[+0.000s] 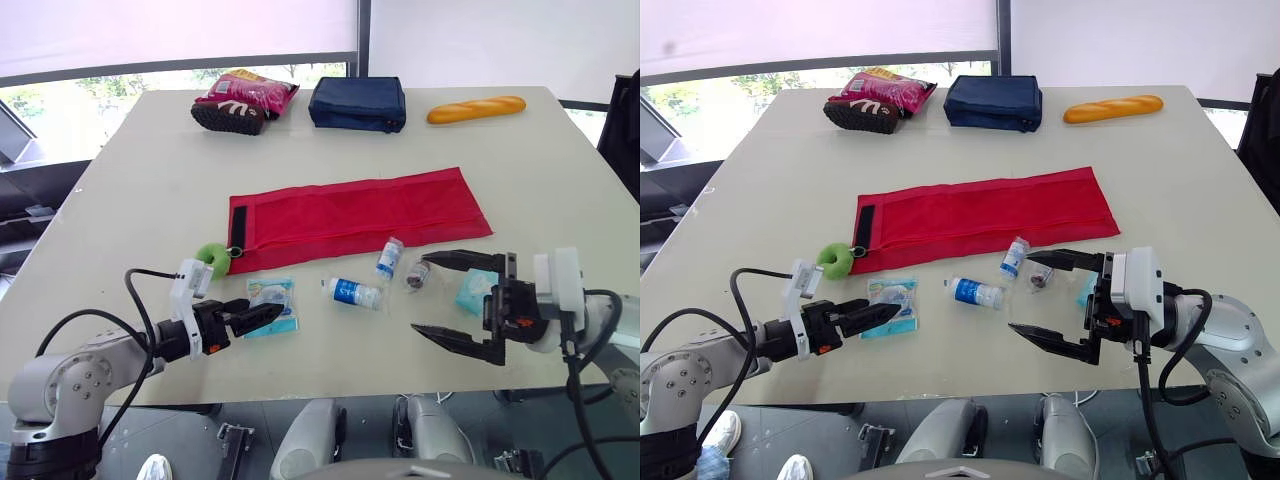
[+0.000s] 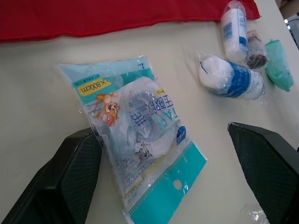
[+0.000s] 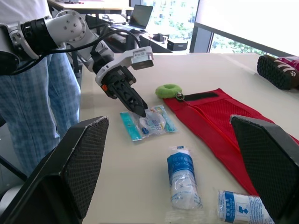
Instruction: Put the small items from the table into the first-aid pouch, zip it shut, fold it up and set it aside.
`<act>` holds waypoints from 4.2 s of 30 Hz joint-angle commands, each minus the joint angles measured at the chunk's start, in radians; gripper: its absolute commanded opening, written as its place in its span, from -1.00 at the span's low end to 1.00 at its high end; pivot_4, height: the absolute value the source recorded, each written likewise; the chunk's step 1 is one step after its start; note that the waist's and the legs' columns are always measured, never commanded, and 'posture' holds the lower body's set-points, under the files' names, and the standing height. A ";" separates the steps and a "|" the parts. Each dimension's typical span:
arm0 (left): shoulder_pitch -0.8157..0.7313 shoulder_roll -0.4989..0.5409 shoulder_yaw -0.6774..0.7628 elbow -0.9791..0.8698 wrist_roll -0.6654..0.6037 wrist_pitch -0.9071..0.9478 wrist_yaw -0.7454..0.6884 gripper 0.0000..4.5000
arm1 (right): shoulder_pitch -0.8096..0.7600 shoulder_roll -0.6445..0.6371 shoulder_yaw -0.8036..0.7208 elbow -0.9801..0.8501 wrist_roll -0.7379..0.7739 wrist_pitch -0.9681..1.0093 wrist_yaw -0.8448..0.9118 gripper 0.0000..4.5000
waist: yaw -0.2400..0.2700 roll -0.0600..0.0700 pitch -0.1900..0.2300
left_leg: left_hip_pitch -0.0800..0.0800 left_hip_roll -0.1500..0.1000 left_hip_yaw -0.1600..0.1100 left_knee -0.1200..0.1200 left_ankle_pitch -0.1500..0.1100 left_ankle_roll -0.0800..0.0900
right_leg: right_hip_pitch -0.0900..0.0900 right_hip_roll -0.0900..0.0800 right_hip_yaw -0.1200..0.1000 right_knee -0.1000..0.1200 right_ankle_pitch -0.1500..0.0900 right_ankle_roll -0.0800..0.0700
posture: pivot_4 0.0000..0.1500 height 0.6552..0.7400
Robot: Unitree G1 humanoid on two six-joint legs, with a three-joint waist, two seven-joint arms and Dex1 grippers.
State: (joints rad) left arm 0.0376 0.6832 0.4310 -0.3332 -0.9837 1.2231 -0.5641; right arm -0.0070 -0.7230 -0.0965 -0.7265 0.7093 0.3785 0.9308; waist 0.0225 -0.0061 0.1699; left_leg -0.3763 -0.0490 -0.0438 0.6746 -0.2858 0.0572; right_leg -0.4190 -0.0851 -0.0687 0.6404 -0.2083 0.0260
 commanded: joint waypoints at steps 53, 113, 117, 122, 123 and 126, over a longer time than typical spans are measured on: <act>-0.529 -0.496 -0.246 0.050 -0.143 -0.235 0.369 -1.00 | -0.531 0.452 0.007 0.265 0.650 0.562 -1.088 -0.19 | -0.011 -0.010 0.005 | -0.006 0.002 0.008 -0.002 0.006 -0.008 | -0.011 0.014 0.012 0.003 0.007 -0.009 | 1.00 0.99; -0.395 0.258 -0.281 0.310 0.264 -0.517 -0.252 0.88 | -0.418 0.261 -0.002 0.260 0.812 0.600 -1.053 -0.97 | -0.022 -0.012 0.008 | -0.005 0.005 0.011 -0.005 0.003 -0.003 | -0.013 0.017 0.015 0.001 0.007 -0.010 | 1.00 0.99; -0.442 0.336 -0.379 0.523 0.475 -0.732 -0.419 0.88 | -0.375 0.272 0.023 0.235 0.814 0.592 -1.073 -0.97 | -0.016 -0.012 0.009 | -0.007 0.004 0.012 -0.005 0.002 -0.002 | -0.014 0.015 0.014 0.000 0.007 -0.009 | 1.00 0.99; -0.544 0.288 -0.437 0.684 0.591 -0.847 -0.495 0.88 | -0.363 0.287 0.046 0.221 0.808 0.580 -1.092 -0.97 | -0.007 -0.012 0.009 | -0.008 0.004 0.012 -0.005 0.001 0.000 | -0.014 0.013 0.013 -0.001 0.007 -0.009 | 1.00 0.99; -0.558 0.279 -0.452 0.710 0.620 -0.875 -0.505 0.88 | -0.364 0.287 0.047 0.221 0.809 0.578 -1.094 -0.97 | -0.008 -0.012 0.009 | -0.009 0.004 0.011 -0.004 0.001 0.000 | -0.014 0.012 0.013 -0.001 0.007 -0.009 | 1.00 0.99; -0.613 0.230 -0.498 0.790 0.710 -0.964 -0.510 0.88 | -0.367 0.288 0.050 0.218 0.813 0.571 -1.104 -0.97 | -0.010 -0.012 0.009 | -0.009 0.004 0.011 -0.004 0.001 0.000 | -0.014 0.011 0.013 -0.001 0.007 -0.009 | 1.00 0.99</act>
State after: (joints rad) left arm -0.5499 0.9227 -0.0586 0.4353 -0.3123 0.3108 -1.0680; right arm -0.3681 -0.4348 -0.0398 -0.4678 1.5014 0.9711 -0.1690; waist 0.0123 -0.0183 0.1788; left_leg -0.3850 -0.0446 -0.0322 0.6702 -0.2846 0.0573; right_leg -0.4336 -0.0743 -0.0554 0.6392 -0.2012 0.0170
